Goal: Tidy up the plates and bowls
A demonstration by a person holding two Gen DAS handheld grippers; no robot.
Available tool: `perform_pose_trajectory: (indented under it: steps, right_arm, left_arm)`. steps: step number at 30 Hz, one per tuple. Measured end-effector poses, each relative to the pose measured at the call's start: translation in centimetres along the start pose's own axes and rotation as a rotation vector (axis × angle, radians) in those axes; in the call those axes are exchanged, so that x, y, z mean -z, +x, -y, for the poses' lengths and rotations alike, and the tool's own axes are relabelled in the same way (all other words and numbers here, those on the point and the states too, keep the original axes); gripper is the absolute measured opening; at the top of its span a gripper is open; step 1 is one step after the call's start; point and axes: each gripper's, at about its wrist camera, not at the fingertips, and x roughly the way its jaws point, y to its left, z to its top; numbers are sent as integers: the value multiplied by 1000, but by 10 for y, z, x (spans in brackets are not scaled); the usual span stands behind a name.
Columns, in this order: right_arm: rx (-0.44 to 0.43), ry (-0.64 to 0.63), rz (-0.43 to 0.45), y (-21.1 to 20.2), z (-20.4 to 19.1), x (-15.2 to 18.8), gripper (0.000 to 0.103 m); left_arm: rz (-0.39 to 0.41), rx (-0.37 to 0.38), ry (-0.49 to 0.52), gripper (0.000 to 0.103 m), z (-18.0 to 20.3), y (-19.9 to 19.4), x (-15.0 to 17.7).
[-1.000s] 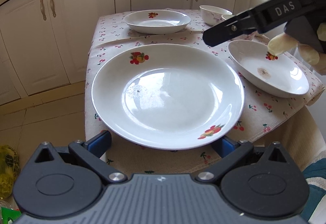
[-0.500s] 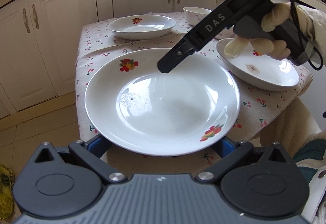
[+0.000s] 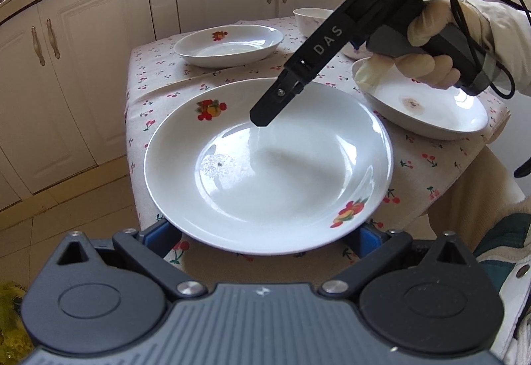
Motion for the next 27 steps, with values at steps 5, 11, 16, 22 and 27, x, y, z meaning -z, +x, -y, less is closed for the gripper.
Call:
perform_pose_trajectory:
  steps: [5,11,16,22,27]
  right_arm:
    - [34,5,22,-5,7,-6,64]
    - [75,37,53,-11,26,-13,64]
    - [105,55,63,-11,38,-17,64]
    - [131,66,71,-11,48,-19,64]
    - [148,75,64,-10,54,-18,65]
  left_arm:
    - [24,0,5,101,-6,5,-12]
    - [36,12,41,101,-9,25,-30]
    - [40,24,61,101,-10,38,-39]
    - [42,34,71,101,-10,48,-47]
    - [40,45,77,101,-10,52,-49]
